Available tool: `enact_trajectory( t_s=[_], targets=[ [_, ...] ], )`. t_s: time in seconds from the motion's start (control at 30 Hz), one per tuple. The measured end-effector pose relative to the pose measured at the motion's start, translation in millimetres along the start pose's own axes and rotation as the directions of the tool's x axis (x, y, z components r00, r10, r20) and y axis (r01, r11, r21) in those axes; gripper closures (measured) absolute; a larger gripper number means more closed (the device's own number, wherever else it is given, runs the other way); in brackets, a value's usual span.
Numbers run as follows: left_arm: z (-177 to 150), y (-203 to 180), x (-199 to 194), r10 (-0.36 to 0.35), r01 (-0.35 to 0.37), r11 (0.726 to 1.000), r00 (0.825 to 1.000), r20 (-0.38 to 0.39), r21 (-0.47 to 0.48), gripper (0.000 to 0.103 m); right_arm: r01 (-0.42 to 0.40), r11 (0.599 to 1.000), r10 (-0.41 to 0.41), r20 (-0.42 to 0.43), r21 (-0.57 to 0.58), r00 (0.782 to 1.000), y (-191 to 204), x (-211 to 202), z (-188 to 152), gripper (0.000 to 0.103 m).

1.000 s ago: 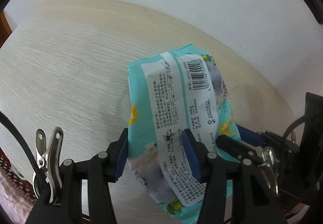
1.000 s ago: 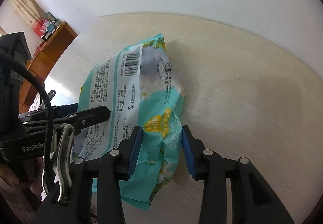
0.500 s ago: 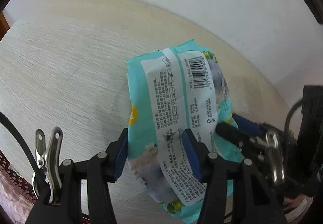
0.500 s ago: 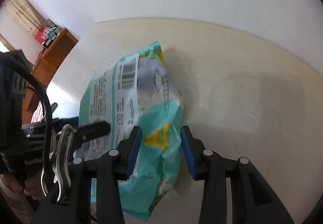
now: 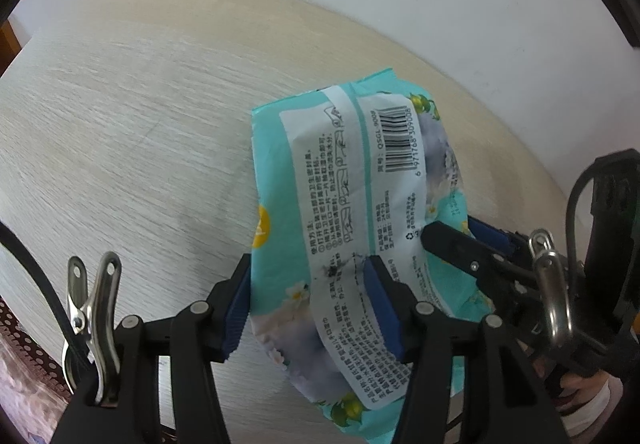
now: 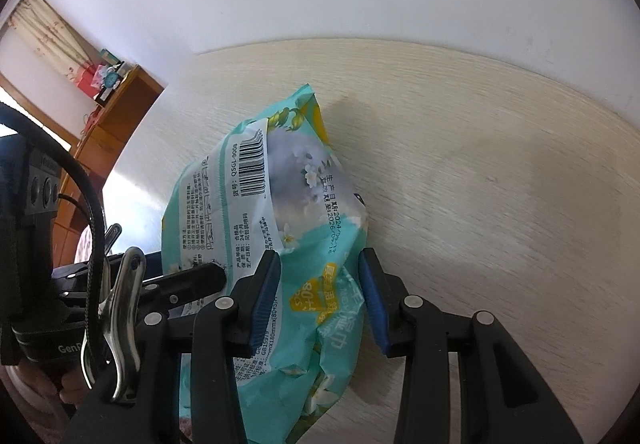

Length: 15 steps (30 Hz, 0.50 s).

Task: Collect trash
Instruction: 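Lift the teal package off the table with both tools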

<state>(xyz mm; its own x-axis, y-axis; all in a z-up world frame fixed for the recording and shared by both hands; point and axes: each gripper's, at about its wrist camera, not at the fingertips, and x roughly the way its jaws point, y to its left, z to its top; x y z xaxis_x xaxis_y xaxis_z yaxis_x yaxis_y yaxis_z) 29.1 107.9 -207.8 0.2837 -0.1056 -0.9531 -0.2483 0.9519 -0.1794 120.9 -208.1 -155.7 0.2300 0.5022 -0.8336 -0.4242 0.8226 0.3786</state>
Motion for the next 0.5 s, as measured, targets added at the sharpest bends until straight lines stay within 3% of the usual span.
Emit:
enact_trajectory(
  t_s=[0.17,0.3,0.5],
  targets=[
    [-1,-6,-3,0.037,-0.037,0.999,0.999,0.002,0.012,0.041,-0.01,0.999,0.009,-0.021,-0.032,1.0,6,0,1,0.065],
    [-6,-2,-5,0.034,-0.034,0.999,0.999,0.011,0.001,0.05,-0.041,0.999,0.041,-0.014,-0.021,0.999,4,-1,-3,0.073],
    [-14,3,-15,0.033,-0.034,0.999,0.999,0.03,0.001,0.061,-0.057,0.998,0.056,-0.007,-0.033,0.998,2,-5,-7,0.076]
  ],
)
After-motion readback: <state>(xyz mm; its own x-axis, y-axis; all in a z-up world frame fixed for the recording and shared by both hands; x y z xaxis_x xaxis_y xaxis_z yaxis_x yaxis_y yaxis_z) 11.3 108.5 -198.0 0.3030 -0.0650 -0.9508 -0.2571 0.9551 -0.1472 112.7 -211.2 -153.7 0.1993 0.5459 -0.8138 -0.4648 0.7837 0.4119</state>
